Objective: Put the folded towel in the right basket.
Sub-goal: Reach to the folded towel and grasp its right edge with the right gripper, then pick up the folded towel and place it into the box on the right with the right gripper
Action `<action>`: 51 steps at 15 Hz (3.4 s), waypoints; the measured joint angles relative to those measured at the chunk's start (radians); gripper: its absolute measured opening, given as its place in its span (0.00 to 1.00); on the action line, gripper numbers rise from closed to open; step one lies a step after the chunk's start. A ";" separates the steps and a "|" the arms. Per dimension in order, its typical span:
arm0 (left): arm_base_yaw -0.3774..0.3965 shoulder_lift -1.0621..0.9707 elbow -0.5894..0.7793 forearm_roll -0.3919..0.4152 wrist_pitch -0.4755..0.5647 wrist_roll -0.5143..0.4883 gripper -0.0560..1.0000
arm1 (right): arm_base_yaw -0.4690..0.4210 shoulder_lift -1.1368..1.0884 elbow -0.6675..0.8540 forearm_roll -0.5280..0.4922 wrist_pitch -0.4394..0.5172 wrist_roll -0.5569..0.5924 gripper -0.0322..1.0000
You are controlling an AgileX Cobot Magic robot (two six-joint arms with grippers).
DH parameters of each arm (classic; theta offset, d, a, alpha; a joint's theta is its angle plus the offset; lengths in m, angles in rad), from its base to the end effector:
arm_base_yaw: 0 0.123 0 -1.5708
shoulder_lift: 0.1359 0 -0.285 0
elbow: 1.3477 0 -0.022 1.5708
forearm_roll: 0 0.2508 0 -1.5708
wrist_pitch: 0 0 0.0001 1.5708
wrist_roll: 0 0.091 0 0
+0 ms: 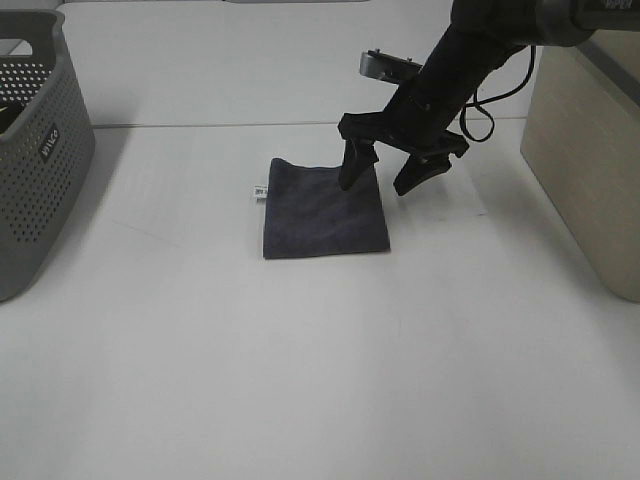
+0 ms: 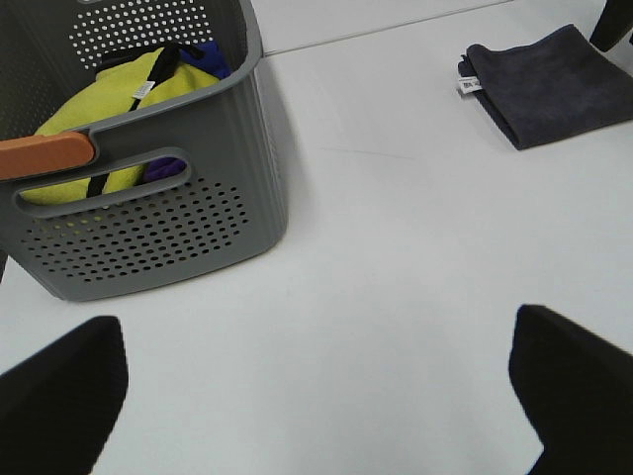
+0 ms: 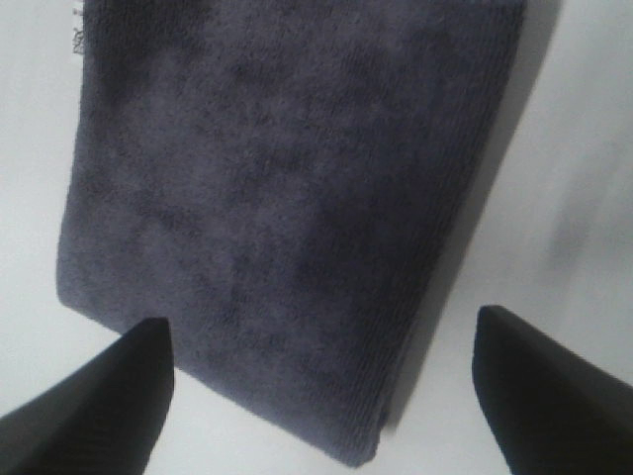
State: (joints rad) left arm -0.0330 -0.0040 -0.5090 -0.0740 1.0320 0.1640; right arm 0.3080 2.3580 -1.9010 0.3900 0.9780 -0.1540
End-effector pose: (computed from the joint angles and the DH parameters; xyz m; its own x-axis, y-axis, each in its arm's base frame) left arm -0.0057 -0.0056 0.2823 -0.4025 0.1387 -0.9048 0.1423 0.9859 0.0879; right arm 0.4593 0.1763 0.1413 -0.9448 -0.2292 -0.2343 -0.2979 0.8985 0.3224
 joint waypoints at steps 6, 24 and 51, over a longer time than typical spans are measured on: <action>0.000 0.000 0.000 0.000 0.000 0.000 0.99 | -0.041 0.098 -0.088 0.042 0.025 -0.073 0.77; 0.000 0.000 0.000 0.000 0.000 0.000 0.99 | -0.039 0.148 -0.099 0.185 0.023 -0.165 0.08; 0.000 0.000 0.000 0.000 0.000 0.000 0.99 | -0.619 -0.407 -0.099 -0.183 0.166 0.026 0.08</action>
State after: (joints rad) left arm -0.0330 -0.0040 -0.5090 -0.0740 1.0320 0.1640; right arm -0.3110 1.9510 -2.0000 0.2070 1.1440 -0.1280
